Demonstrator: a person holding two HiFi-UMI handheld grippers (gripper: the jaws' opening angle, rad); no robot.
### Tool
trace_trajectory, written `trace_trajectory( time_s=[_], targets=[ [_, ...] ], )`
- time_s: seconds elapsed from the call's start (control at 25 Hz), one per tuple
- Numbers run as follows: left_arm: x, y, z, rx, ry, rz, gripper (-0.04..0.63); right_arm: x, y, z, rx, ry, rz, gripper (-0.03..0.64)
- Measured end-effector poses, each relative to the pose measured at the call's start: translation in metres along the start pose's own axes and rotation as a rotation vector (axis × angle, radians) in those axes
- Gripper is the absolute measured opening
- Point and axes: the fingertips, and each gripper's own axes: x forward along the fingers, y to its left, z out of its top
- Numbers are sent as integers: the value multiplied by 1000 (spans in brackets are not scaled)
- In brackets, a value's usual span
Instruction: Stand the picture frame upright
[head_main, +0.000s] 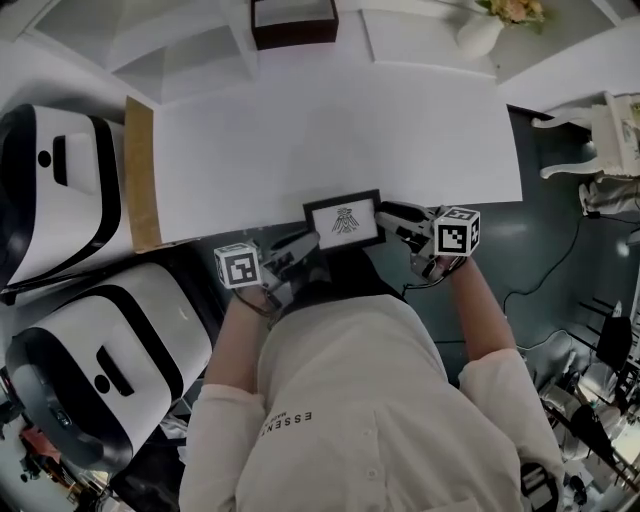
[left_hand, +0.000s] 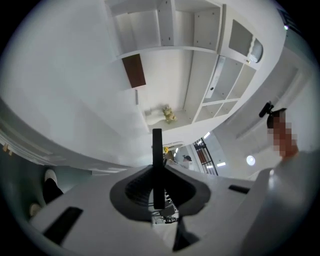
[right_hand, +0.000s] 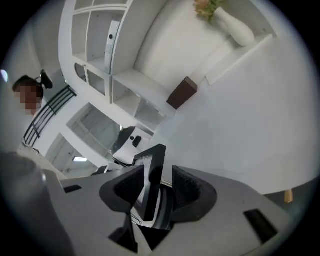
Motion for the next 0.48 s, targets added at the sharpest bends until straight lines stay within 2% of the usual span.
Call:
trace_trajectory(
  time_s=[0.12, 0.24, 0.32, 0.48],
  targets=[
    [-6, -6, -1, 46, 23, 5, 66, -3, 9, -2, 43, -17, 67, 172],
    [-8, -17, 2, 55, 25, -9, 67, -2, 17, -6, 67, -13, 121, 167],
    [-10, -14, 4, 64, 36, 12, 67, 0, 22, -5, 74, -13, 154, 98],
    [-13, -15, 1, 41, 49, 42, 67, -2, 29, -4, 115, -25, 214, 92]
  ],
)
